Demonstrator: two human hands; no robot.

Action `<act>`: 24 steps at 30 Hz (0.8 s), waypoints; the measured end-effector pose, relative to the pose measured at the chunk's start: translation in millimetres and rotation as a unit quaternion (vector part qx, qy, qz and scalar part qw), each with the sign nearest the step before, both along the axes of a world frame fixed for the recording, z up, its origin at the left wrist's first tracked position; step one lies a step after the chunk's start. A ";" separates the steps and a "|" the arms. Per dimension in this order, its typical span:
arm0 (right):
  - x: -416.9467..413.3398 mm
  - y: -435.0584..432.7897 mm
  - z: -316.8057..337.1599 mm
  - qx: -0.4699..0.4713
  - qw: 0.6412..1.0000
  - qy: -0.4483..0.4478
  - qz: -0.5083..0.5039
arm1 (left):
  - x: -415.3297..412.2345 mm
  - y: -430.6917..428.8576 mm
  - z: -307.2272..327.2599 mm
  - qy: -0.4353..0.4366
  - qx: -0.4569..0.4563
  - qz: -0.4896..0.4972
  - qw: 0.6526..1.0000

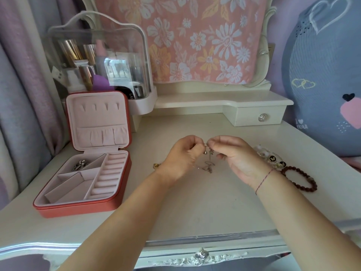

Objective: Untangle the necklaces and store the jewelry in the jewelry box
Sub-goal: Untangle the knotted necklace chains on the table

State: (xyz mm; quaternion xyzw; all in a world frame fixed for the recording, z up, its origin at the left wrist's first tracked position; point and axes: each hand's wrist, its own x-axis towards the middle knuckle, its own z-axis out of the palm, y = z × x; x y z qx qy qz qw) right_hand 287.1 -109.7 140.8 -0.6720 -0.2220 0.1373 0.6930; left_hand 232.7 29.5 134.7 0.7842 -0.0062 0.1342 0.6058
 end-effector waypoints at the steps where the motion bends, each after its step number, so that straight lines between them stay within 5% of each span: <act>1: 0.2 -0.5 0.6 -0.003 1.000 -0.002 0.003 | 0.4 0.3 0.1 -0.014 -0.019 0.006 1.000; 7: 1.9 -2.9 1.4 -0.002 0.999 0.033 0.022 | 2.6 1.4 -2.1 -0.032 -0.079 0.030 0.996; 14: 2.1 -3.9 1.5 0.015 0.996 0.072 0.044 | 2.5 1.6 3.5 0.028 -0.223 -0.056 0.973; 24: 0.7 -4.2 1.0 0.024 0.995 0.087 0.037 | 0.1 5.7 3.8 0.018 -0.233 -0.066 0.970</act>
